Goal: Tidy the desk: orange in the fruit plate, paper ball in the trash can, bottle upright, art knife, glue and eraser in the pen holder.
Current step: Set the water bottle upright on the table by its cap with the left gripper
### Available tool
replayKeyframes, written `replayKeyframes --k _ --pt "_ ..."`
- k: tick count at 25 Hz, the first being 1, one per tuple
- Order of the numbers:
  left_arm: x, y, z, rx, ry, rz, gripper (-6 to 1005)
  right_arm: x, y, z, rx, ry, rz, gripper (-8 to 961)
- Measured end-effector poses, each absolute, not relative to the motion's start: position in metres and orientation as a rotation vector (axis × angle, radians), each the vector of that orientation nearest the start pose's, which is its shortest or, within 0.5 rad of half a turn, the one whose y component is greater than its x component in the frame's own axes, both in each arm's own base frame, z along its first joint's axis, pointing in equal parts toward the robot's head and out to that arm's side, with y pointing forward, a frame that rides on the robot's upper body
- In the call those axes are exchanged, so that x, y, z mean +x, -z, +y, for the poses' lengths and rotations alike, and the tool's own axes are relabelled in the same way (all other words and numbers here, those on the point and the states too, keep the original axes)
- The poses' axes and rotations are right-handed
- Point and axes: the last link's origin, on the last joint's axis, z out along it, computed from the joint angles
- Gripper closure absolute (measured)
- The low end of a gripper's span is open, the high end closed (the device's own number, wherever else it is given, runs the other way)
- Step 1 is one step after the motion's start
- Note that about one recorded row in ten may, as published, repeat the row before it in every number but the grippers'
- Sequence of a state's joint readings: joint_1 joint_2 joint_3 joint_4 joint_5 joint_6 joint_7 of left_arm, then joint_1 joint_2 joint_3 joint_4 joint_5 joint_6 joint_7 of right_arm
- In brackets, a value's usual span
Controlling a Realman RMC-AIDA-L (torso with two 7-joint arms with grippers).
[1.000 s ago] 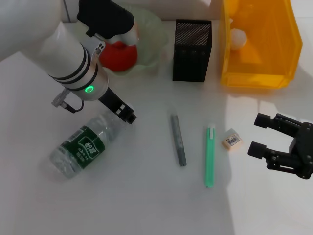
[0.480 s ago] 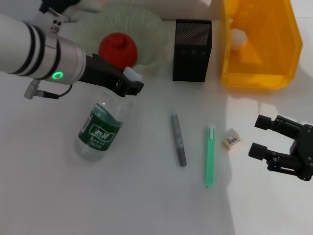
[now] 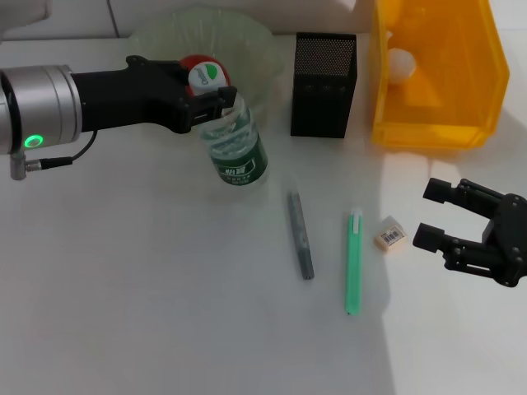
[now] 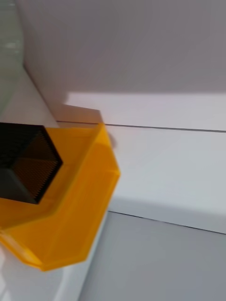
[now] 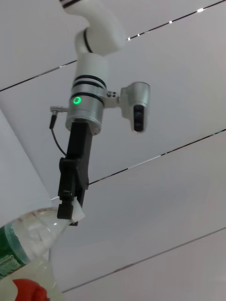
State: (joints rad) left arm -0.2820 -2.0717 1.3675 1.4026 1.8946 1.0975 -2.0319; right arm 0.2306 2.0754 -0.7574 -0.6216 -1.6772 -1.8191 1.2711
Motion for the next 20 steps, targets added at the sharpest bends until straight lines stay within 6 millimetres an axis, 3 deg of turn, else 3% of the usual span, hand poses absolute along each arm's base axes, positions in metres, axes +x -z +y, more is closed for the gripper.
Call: replayKeyframes --k 12,16,20 --pt "-0.23 -0.002 0.332 -2.315 1.024 -0.504 551 0.295 -0.016 0.239 -2.526 -1.183 0.718 106" --pt "-0.246 0.009 0.321 -2.221 1.132 -0.406 551 0.294 -0.015 0.241 -2.518 -1.2 0.732 107" --pt "-0.256 0.017 0.315 -2.163 1.13 -0.336 553 0.294 -0.013 0.242 -2.516 -1.2 0.736 107"
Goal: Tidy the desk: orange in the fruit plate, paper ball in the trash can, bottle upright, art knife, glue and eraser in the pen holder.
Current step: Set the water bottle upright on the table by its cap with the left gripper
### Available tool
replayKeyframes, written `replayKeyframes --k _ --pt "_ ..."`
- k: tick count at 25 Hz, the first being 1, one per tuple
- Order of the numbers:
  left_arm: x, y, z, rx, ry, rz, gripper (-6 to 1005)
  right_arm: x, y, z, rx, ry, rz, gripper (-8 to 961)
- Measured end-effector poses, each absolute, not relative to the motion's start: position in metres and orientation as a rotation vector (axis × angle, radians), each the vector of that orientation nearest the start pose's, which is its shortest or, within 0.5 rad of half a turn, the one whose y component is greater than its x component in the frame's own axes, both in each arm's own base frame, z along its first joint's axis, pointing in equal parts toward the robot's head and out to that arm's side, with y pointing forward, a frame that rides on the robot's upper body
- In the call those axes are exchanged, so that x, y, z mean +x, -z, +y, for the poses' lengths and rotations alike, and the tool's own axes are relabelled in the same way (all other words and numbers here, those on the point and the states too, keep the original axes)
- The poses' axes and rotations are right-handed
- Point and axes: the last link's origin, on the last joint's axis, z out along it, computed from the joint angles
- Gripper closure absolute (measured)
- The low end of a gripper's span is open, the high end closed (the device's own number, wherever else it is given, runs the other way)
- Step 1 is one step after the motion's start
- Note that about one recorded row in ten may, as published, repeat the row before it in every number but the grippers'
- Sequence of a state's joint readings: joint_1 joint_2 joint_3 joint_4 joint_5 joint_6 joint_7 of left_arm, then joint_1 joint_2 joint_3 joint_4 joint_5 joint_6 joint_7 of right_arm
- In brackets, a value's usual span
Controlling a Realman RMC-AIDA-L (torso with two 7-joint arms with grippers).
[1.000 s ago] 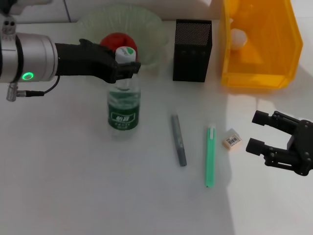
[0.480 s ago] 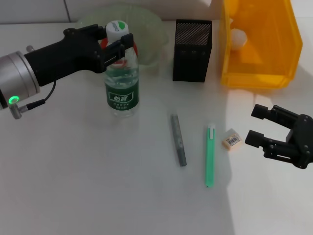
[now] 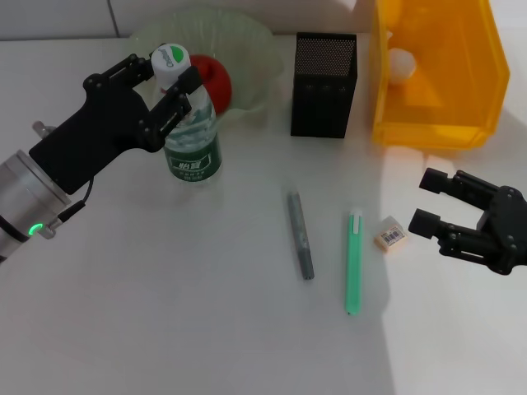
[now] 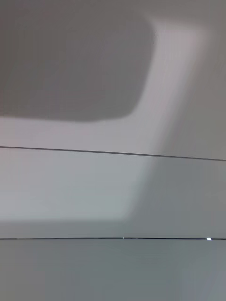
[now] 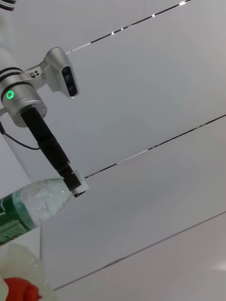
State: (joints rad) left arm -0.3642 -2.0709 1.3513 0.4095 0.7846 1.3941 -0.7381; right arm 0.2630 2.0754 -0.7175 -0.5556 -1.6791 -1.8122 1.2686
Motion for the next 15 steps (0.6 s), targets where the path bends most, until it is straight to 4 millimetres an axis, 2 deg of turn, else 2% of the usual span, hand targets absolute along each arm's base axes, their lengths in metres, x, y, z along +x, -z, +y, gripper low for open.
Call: replayKeyframes --k 7,15 --pt "-0.26 0.025 0.314 -2.144 1.057 -0.257 553 0.29 -0.011 0.246 -2.523 -1.208 0.733 108" --pt "-0.265 0.028 0.317 -2.115 1.038 -0.288 530 0.289 -0.007 0.248 -2.526 -1.214 0.73 108"
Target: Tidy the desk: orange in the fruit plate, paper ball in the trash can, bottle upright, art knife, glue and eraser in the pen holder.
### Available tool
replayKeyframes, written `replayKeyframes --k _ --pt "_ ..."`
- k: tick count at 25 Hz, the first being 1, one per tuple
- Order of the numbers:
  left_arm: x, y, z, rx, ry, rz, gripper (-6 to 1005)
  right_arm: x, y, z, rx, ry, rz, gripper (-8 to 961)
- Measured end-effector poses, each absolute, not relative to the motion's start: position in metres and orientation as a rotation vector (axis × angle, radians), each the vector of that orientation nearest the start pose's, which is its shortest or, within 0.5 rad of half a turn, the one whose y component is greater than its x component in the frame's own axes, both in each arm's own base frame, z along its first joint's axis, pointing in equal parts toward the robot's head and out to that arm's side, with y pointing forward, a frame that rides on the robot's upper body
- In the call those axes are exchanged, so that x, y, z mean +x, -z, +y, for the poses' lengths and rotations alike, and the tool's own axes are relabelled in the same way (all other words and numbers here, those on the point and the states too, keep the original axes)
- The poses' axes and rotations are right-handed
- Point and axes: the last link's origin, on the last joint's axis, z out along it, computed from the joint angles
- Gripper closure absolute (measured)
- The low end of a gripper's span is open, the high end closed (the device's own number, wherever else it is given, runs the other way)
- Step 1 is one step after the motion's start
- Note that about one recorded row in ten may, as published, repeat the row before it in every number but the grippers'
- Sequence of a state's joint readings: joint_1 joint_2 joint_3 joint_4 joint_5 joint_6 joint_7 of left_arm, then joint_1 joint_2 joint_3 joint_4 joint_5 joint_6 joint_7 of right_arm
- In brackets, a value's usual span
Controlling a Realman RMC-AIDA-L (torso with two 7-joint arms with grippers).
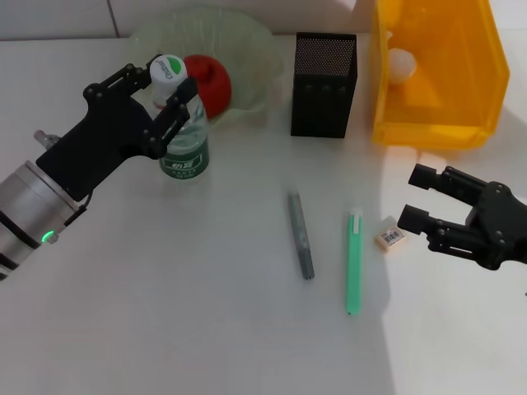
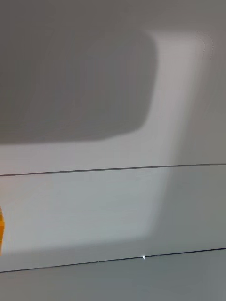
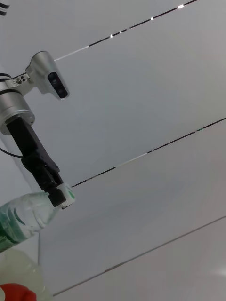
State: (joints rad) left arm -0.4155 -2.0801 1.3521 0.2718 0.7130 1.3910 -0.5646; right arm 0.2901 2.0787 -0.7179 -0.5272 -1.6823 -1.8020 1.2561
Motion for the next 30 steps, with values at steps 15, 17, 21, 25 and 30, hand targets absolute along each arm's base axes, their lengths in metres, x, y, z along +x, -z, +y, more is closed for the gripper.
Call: replayKeyframes --k 15,17,21,25,30 --pt "-0.267 0.03 0.314 -2.109 1.011 -0.253 487 0.29 -0.006 0.248 -2.511 -1.213 0.733 109" --pt "-0.267 0.03 0.314 -2.109 1.011 -0.253 454 0.29 -0.006 0.248 -2.511 -1.213 0.733 109" --pt "-0.267 0.024 0.311 -2.071 1.056 -0.246 387 0.29 -0.006 0.248 -2.509 -1.214 0.733 110" --pt "-0.265 0.003 0.299 -1.941 1.218 -0.256 371 0.292 -0.01 0.249 -2.477 -1.224 0.73 110" --pt "-0.268 -0.021 0.29 -1.875 1.426 -0.371 368 0.296 -0.025 0.252 -2.375 -1.263 0.713 110"
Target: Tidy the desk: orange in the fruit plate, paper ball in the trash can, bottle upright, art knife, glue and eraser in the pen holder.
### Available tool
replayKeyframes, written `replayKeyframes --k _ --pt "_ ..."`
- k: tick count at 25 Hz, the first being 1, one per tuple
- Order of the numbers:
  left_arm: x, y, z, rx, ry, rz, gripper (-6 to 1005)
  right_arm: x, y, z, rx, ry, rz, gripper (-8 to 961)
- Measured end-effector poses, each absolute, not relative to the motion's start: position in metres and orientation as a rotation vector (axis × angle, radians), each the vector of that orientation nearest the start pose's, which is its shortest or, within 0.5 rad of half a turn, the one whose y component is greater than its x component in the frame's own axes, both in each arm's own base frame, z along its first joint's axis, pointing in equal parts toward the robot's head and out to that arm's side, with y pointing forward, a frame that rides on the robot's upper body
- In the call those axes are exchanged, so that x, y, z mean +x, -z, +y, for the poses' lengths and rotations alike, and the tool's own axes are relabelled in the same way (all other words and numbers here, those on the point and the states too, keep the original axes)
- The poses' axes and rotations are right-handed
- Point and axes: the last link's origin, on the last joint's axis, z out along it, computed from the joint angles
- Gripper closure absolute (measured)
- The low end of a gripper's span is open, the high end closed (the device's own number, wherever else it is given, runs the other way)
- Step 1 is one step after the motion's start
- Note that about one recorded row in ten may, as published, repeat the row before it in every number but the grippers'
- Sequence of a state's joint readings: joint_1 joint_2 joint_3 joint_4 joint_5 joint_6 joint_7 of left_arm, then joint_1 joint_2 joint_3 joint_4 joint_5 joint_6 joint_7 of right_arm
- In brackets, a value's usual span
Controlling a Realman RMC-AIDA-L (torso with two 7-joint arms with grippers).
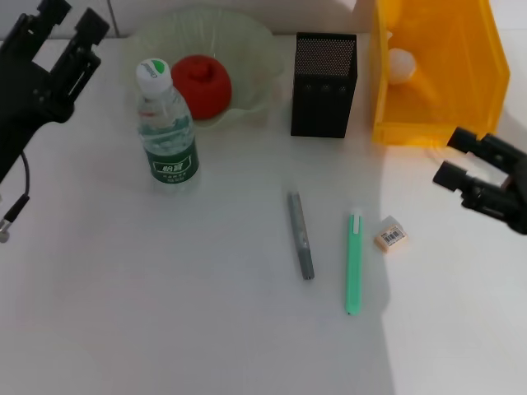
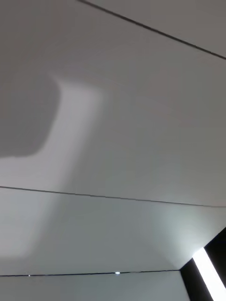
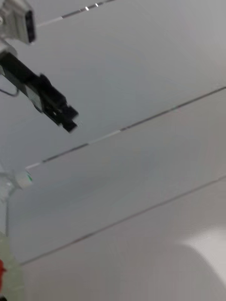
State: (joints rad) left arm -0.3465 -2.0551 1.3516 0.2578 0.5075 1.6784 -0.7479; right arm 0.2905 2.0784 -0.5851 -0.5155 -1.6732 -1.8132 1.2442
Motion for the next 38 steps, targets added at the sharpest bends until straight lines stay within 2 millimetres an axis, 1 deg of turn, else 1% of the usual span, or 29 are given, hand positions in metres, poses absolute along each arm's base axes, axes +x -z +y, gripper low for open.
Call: replayKeyframes --k 2,4,5,6,8,9,10,11,13,14,15,16,18,20,21,23,27,29,32,38 --pt "-0.269 -0.029 0.289 -1.933 1.457 -0.388 369 0.297 -0.034 0.255 -2.345 -1.275 0.707 110" --pt "-0.267 -0.032 0.289 -2.054 1.451 -0.38 370 0.296 -0.048 0.259 -2.337 -1.277 0.716 110" --pt "-0.266 -0.035 0.291 -2.158 1.428 -0.368 370 0.295 -0.058 0.262 -2.341 -1.272 0.735 111" --pt "-0.263 -0.034 0.291 -2.319 1.378 -0.359 370 0.294 -0.068 0.265 -2.355 -1.255 0.757 111" --pt "-0.262 -0.032 0.29 -2.492 1.303 -0.35 371 0.289 -0.094 0.273 -2.396 -1.186 0.828 111" --pt "-0.262 -0.032 0.29 -2.492 1.303 -0.35 371 0.284 -0.106 0.277 -2.43 -1.131 0.853 111" --pt "-0.262 -0.032 0.29 -2.492 1.303 -0.35 371 0.277 -0.119 0.282 -2.465 -1.065 0.885 111" --pt "-0.262 -0.028 0.287 -2.717 1.163 -0.347 372 0.268 -0.131 0.287 -2.513 -0.973 0.913 111" --pt "-0.264 -0.025 0.288 -2.826 1.058 -0.375 372 0.247 -0.149 0.295 -2.585 -0.75 0.984 111" --pt "-0.264 -0.025 0.288 -2.826 1.058 -0.375 373 0.236 -0.153 0.298 -2.613 -0.628 1.005 111" --pt "-0.265 -0.02 0.289 -2.88 0.976 -0.395 373 0.226 -0.155 0.301 -2.626 -0.49 1.045 111" --pt "-0.265 -0.018 0.29 -2.893 0.952 -0.405 373 0.215 -0.156 0.305 -2.629 -0.349 1.075 111" --pt "-0.267 -0.015 0.293 -2.904 0.901 -0.436 373 0.196 -0.151 0.313 -2.609 -0.115 1.103 111" --pt "-0.269 -0.011 0.296 -2.905 0.859 -0.465 373 0.176 -0.134 0.325 -2.589 0.103 1.107 112" --pt "-0.269 -0.009 0.297 -2.906 0.845 -0.473 372 0.172 -0.127 0.327 -2.591 0.161 1.105 112" --pt "-0.269 -0.004 0.299 -2.911 0.812 -0.487 372 0.163 -0.104 0.339 -2.589 0.273 1.11 112" --pt "-0.265 0.004 0.301 -2.938 0.756 -0.499 373 0.159 -0.057 0.359 -2.588 0.466 1.132 112" --pt "-0.265 0.006 0.301 -2.944 0.742 -0.506 374 0.161 -0.037 0.368 -2.582 0.533 1.12 112" --pt "-0.265 0.008 0.301 -2.943 0.731 -0.517 376 0.164 -0.014 0.375 -2.587 0.572 1.106 112" --pt "-0.266 0.011 0.303 -2.93 0.719 -0.529 379 0.166 0.018 0.381 -2.605 0.592 1.087 113"
